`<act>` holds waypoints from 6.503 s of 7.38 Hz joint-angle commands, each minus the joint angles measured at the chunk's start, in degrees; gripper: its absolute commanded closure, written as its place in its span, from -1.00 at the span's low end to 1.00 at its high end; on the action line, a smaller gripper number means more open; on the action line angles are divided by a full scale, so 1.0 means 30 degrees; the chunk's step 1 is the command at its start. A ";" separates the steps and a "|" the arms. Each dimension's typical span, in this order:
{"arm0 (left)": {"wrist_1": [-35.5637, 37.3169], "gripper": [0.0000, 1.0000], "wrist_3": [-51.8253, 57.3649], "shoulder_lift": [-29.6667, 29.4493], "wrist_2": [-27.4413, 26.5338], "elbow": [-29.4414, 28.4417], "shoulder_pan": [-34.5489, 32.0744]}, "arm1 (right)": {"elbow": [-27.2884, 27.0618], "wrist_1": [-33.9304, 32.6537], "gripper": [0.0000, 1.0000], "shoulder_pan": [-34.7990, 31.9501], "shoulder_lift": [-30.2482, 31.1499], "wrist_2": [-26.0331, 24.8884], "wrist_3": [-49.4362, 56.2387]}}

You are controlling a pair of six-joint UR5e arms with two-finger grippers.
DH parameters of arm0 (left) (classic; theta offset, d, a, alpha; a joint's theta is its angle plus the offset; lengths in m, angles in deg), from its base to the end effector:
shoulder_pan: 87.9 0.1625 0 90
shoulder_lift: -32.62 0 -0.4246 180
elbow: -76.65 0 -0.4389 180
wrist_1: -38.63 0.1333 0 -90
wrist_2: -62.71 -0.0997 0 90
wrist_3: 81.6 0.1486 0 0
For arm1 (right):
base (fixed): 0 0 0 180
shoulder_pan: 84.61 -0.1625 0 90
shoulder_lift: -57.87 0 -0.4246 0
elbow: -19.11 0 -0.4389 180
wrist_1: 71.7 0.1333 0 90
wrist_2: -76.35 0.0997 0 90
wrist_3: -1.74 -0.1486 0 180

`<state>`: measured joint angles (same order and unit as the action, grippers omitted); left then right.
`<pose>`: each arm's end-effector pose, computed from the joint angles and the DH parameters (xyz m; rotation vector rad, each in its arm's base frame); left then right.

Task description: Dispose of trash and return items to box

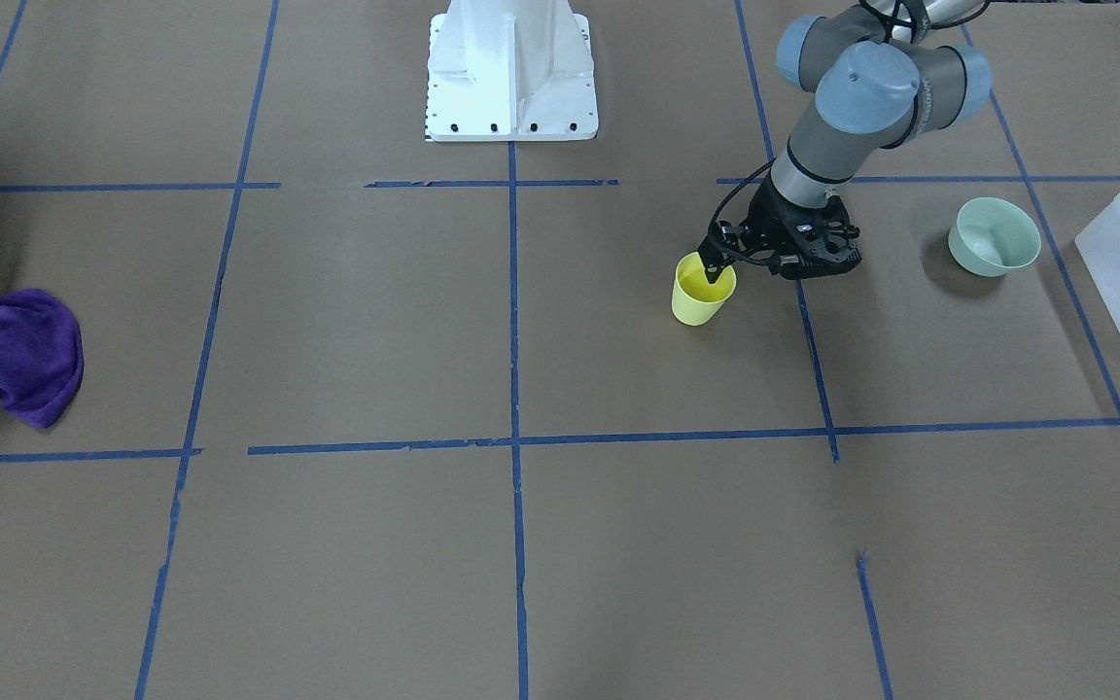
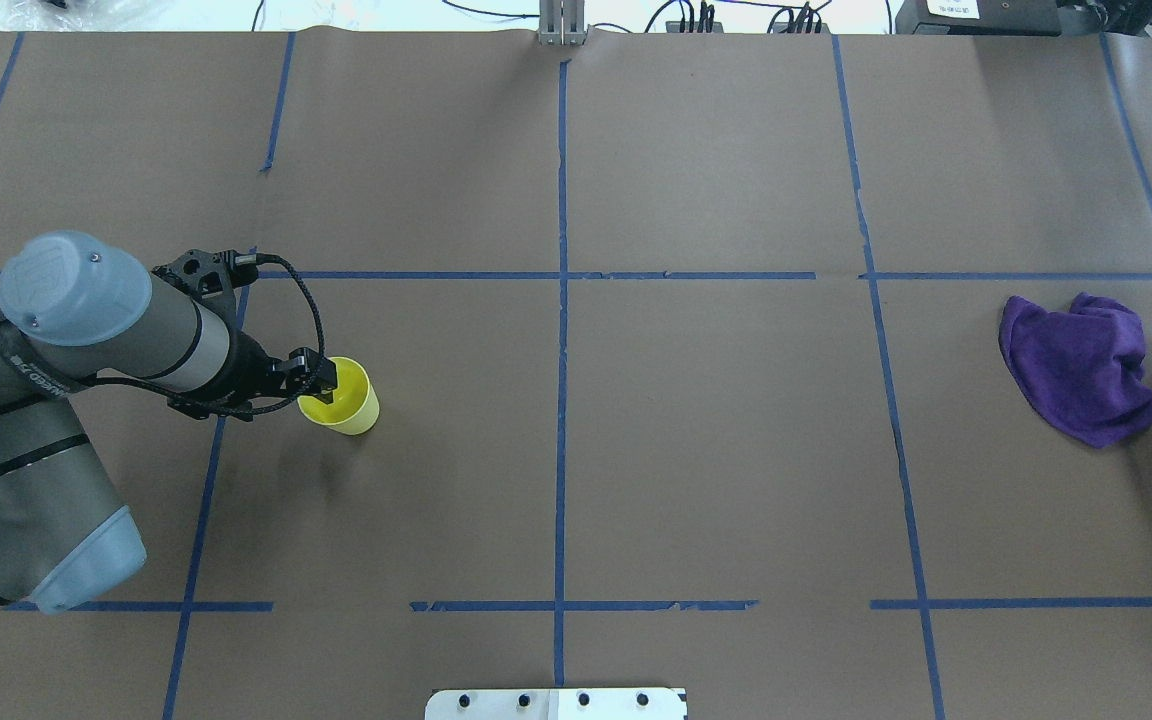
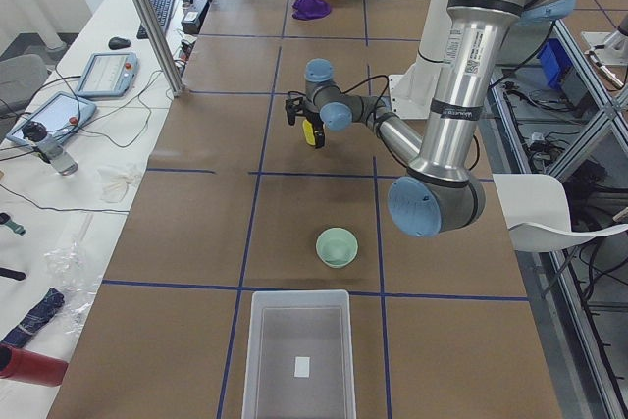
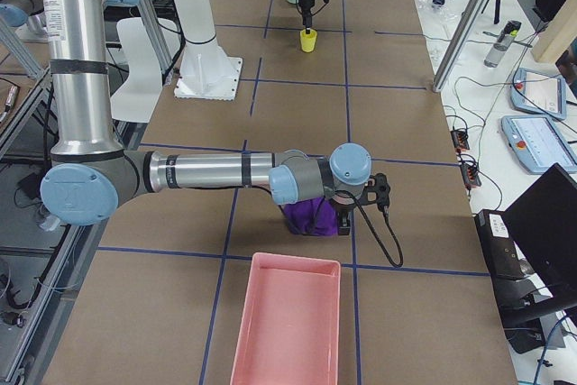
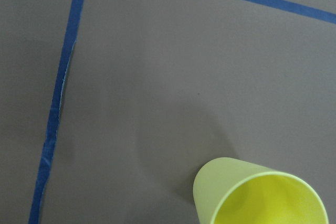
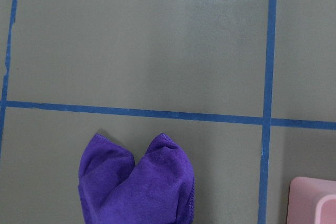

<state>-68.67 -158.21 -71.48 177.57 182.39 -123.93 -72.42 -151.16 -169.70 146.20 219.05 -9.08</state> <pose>0.4846 -0.4401 0.3746 -0.0331 0.9065 -0.1893 -0.0336 -0.5680 0.6262 0.0952 -0.9366 -0.0149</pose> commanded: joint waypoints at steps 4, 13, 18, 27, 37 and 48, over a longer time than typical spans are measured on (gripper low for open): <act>-0.0120 1.00 0.0166 -0.0282 -0.0026 0.0140 0.0349 | 0.0011 0.0004 -1.00 0.0089 0.0001 0.0014 0.0002; 0.1696 1.00 2.6252 0.6869 0.3628 -0.0269 -1.5091 | -0.0077 0.0062 -1.00 0.0207 0.0265 -0.0015 0.0002; 0.1667 1.00 3.5582 0.5930 0.6582 -0.9043 -2.0100 | -0.0047 0.0062 -1.00 0.0411 0.0441 -0.0044 0.0002; -0.2549 0.06 3.2774 0.5724 0.8061 -1.3070 -1.7465 | -0.0076 0.0091 -1.00 0.1260 0.0616 -0.0074 -0.0347; 0.4334 -0.98 2.7401 0.5666 0.8176 -0.2027 -1.7874 | -0.1660 0.6537 -0.81 0.7499 0.2550 -0.4758 -1.1717; -0.4632 -0.98 1.7599 0.5841 0.9057 -0.2787 -1.1194 | -0.2128 -0.1771 1.00 -0.5185 0.3169 -0.2029 0.2406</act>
<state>-80.84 -103.59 -54.01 204.77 174.46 -158.57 -79.42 -143.31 -173.66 156.05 213.86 -22.99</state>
